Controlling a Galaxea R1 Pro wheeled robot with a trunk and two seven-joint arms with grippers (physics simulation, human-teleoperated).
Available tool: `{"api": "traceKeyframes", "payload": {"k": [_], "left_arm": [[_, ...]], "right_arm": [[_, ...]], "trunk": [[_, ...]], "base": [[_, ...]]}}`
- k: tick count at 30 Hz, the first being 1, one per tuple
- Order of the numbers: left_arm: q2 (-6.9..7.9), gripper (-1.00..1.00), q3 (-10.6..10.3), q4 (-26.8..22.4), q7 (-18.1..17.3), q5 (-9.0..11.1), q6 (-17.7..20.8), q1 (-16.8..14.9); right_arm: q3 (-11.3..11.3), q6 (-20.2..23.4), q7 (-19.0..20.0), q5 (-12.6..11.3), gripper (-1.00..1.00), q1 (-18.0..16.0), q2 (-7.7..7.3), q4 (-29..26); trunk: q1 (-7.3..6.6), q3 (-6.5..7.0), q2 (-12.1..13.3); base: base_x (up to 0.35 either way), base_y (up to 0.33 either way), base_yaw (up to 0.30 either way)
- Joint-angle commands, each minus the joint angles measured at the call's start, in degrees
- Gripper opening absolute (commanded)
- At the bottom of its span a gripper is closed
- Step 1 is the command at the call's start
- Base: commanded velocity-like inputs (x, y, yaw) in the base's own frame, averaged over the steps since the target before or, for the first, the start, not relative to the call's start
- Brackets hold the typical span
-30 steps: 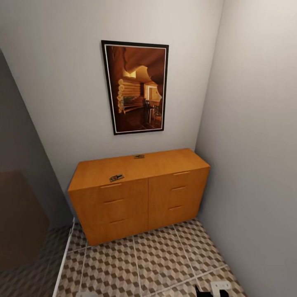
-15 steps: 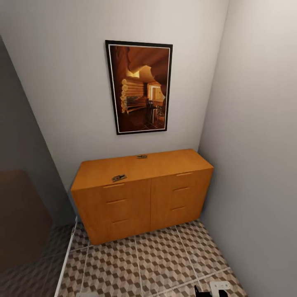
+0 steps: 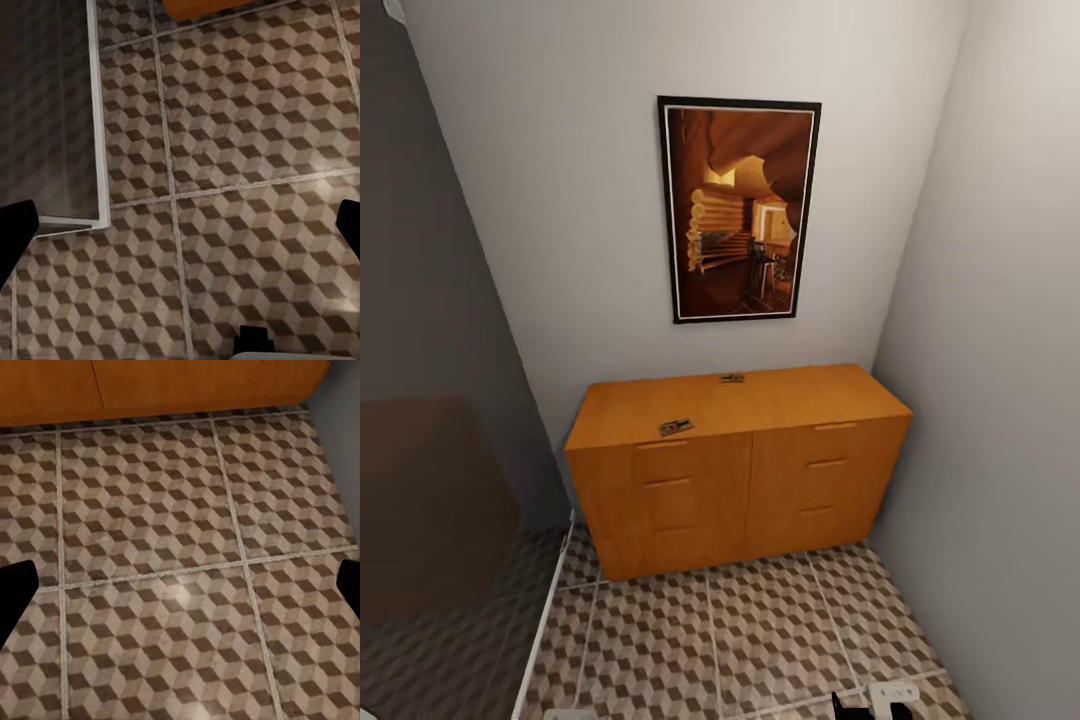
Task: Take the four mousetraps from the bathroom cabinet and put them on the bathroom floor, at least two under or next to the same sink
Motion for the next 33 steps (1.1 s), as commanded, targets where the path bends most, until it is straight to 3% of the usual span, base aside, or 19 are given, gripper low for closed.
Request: {"api": "traceKeyframes", "payload": {"k": [1, 33], "left_arm": [[-0.04, 1.0, -0.46, 0.16, 0.1, 0.24, -0.23, -0.08], [-0.1, 1.0, -0.46, 0.12, 0.1, 0.24, -0.24, -0.08]], "right_arm": [[0.51, -0.14, -0.17, -0.35, 1.0, -0.03, -0.01, 0.02], [0.51, -0.14, -0.19, -0.33, 1.0, -0.01, -0.04, 0.02]], "trunk": [[0.03, -0.15, -0.13], [0.03, -0.3, -0.13]], "base": [[0.0, 0.0, 0.108], [0.0, 0.0, 0.01]]}}
